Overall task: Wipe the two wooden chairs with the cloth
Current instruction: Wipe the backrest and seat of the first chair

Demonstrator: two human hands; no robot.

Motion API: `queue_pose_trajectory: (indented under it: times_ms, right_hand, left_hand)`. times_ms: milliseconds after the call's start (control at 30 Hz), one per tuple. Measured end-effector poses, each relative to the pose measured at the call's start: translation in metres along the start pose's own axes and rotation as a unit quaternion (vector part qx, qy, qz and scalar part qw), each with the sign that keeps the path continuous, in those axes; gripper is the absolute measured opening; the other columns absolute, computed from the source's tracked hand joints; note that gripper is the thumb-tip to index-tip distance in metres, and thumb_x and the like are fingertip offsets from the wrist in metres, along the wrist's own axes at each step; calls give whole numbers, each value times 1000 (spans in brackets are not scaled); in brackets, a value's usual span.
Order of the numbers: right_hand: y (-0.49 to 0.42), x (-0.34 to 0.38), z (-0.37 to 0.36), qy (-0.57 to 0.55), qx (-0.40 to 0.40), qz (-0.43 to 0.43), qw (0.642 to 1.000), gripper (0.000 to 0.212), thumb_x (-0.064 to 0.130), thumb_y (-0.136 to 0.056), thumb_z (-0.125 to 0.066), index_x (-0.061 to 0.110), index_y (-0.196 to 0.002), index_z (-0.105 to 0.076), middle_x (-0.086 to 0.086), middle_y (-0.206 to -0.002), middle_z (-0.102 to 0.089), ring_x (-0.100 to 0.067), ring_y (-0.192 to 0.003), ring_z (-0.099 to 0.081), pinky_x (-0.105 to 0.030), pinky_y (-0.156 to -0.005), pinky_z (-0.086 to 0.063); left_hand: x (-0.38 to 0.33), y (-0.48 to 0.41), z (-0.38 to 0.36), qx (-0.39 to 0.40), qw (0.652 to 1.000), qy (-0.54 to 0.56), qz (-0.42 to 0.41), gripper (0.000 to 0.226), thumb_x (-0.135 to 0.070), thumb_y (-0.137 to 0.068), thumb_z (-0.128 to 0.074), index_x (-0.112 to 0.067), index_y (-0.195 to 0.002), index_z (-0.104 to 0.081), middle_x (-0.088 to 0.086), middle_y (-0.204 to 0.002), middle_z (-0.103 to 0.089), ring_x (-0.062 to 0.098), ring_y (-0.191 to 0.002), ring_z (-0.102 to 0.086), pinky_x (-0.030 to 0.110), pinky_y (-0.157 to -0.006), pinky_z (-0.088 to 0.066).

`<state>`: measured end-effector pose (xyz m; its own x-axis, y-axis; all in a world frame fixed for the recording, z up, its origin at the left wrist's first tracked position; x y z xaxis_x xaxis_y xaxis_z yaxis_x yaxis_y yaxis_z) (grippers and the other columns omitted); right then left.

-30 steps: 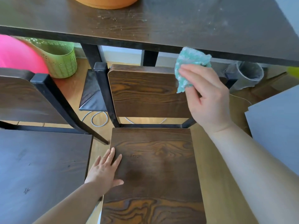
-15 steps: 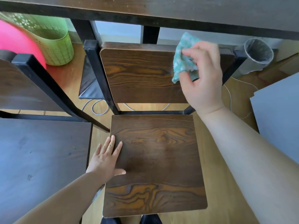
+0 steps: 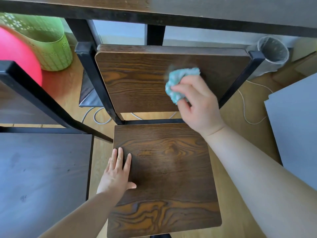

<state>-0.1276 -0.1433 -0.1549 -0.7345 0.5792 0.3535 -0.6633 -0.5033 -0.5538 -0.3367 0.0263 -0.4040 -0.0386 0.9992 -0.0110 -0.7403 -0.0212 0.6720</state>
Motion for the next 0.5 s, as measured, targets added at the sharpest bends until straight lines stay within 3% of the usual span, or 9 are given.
queue_pose_trajectory:
  times_ms: [233,500]
  right_hand:
    - [56,-12,-67,15,162,5,987,21,-4,-83,-61,3,-100,-70,-10,-102,-65,-25,-92,-62,-36,-74,-57]
    - [89,-11,-90,29,221,-47,974,22,-5,-84,-56,0,-102,-67,-13,-105,-62,-31,-91,-62,-44,-66,-58]
  left_hand:
    - [0,-7,-9,9,1000,-10,2,111,-66,-90,-49,-12,-140,34,23,-142,44,44,-144,30,50,-123,1]
    - [-1,-5,-6,10,999,-32,1,109,-66,-91,-46,-8,-151,25,28,-157,29,46,-145,26,51,-122,-1]
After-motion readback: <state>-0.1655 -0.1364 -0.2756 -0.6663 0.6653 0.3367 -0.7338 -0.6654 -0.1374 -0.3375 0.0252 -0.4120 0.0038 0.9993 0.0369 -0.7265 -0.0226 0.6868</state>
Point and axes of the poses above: each hand's wrist, its own y-axis away from the middle knuckle, its own z-axis out of the back of the hand, x = y × z, the point moved 8 cm from there along -y, towards the middle knuckle
